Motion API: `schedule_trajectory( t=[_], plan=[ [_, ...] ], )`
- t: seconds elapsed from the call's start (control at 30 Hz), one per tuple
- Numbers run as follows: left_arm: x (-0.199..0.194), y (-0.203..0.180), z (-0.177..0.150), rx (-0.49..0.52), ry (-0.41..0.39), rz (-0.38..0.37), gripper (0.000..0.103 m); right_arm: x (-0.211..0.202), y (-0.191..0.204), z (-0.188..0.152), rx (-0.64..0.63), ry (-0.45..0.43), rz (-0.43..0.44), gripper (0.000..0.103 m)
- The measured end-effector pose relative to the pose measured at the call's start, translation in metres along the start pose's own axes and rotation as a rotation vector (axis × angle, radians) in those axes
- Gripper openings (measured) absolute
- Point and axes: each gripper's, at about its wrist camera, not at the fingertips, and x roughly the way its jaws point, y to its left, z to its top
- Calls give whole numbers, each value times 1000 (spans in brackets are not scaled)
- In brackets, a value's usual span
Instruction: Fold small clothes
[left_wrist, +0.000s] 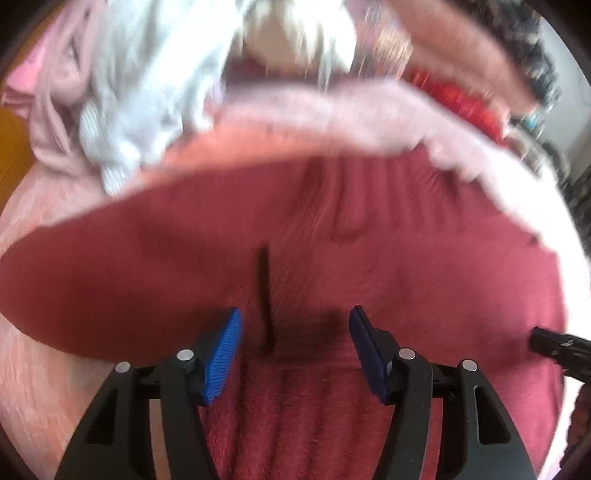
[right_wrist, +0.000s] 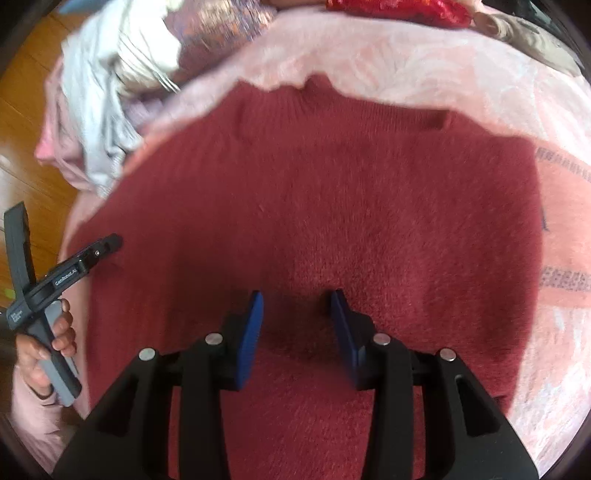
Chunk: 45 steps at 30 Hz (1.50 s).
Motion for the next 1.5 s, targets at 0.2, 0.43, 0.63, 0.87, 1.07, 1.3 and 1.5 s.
schedule_trajectory(
  t=[0.2,0.43,0.63,0.87,1.07,1.3,1.5],
  plan=[
    [-5,7,-5,3,-38,-41,65,-1,1,4,26,6,-16,40],
    [-31,38,-15,-23,-14,-126,74,-4,51,8,-6,17,13,53],
    [-64,98,-21,-93,-72,-94,89,14,109,22,-48,31,63,67],
    [-75,217,-17,-255,-99,18,92,43,172,36,-99,51,58,74],
    [-73,320,-16,-389,-94,90,92,63,193,39,-134,53,33,77],
    [-51,370,-10,-420,-55,149,92,70,200,41,-157,36,7,81],
    [-29,380,-12,-401,-24,146,92,74,199,41,-153,31,14,82]
  ],
)
